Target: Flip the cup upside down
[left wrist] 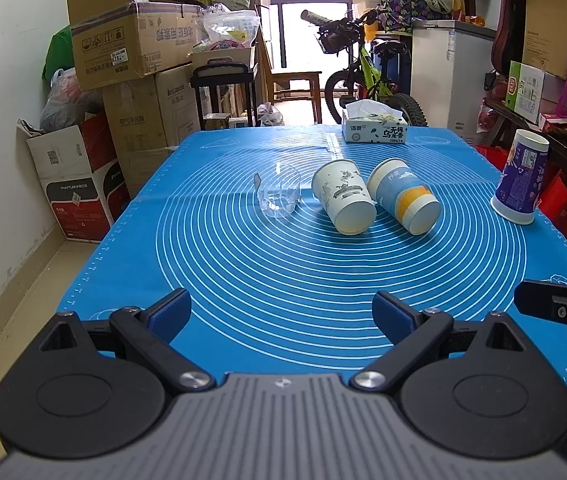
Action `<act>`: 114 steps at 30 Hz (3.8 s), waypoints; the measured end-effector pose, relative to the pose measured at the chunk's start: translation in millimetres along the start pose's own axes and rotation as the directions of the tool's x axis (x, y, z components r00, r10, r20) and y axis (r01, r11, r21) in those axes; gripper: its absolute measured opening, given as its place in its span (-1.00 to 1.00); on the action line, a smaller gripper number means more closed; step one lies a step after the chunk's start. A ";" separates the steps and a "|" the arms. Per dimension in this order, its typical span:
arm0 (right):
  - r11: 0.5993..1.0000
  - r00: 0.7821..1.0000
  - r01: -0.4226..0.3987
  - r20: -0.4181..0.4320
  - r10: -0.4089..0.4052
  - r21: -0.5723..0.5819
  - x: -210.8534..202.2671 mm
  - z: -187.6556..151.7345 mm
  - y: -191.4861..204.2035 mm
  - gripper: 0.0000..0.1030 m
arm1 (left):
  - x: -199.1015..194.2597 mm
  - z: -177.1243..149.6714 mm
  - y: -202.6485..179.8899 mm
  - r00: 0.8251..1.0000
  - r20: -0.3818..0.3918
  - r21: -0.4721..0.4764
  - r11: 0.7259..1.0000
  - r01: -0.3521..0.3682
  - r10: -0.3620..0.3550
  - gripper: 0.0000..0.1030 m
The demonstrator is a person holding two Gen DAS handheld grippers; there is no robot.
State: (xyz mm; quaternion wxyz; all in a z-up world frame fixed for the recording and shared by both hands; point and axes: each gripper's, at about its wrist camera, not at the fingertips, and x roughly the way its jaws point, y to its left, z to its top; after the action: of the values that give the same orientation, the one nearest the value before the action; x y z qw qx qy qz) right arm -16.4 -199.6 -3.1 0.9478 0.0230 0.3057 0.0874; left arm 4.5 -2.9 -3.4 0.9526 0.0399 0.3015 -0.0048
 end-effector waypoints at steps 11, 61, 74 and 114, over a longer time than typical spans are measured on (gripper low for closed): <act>1.000 1.000 -0.015 -0.005 0.015 0.019 8.9 3.5 -4.2 1.00 | 7.5 0.9 -1.1 1.000 0.012 0.036 0.999 -0.009 0.009 0.87; 0.990 0.999 0.045 -0.029 -0.042 0.134 137.9 34.3 -39.8 1.00 | 218.6 77.2 28.8 0.997 -0.052 0.005 0.999 0.054 -0.053 0.03; 0.994 0.999 0.040 -0.032 -0.037 0.103 129.0 33.1 -34.9 1.00 | 173.7 64.6 34.9 0.997 -0.041 -0.021 0.998 0.059 -0.060 0.03; 0.944 0.993 -0.004 -0.109 -0.034 -0.329 75.4 24.8 9.8 1.00 | 77.3 -12.4 -3.9 0.982 -0.093 -0.035 0.986 0.165 -0.168 0.75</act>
State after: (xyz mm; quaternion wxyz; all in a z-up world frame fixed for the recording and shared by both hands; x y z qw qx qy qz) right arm 56.8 -176.2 -25.4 0.9202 -0.1425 0.3403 0.1309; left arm 60.5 -4.6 -58.3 0.9339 0.0019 0.3489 -0.0783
